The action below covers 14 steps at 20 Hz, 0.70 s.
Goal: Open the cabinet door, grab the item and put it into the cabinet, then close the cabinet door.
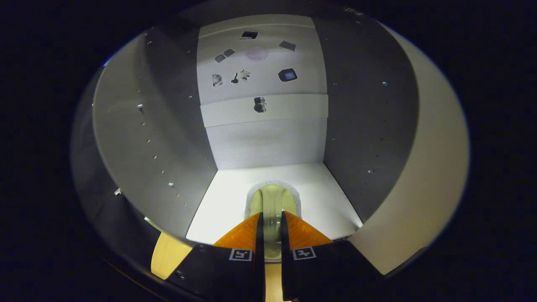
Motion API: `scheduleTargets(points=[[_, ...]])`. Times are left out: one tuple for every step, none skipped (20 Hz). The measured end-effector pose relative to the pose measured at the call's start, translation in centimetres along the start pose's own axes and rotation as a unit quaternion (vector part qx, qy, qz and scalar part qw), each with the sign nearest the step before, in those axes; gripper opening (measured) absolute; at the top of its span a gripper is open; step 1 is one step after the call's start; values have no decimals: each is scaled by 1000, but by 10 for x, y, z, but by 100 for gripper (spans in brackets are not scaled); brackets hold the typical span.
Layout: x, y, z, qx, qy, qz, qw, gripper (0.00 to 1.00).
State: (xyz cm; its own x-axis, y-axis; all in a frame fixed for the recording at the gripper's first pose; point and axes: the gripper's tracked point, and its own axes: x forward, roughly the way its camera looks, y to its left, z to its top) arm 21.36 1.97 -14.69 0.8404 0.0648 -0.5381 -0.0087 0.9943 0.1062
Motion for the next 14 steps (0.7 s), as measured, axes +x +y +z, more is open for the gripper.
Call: scheduleTargets(points=[[12,3,-4,-5,13,0,1000,20],[25,5,-11,-5,23,-2,1000,20],[33,6,-15,-6,30,-4,1000,20],[41,6,-17,-6,34,-8,999,20],[47,7,-17,-5,33,-12,999,20],[54,7,-17,-3,34,-17,999,20],[59,8,-15,2,31,-19,999,20],[63,8,-12,7,29,-22,999,20],[68,8,-10,10,29,-23,999,20],[72,8,-9,15,26,-25,999,20],[75,8,-8,19,26,-25,999,21],[77,7,-10,17,27,-29,999,26],[77,5,-11,11,26,-32,999,27],[80,3,-9,4,19,-36,999,42]])
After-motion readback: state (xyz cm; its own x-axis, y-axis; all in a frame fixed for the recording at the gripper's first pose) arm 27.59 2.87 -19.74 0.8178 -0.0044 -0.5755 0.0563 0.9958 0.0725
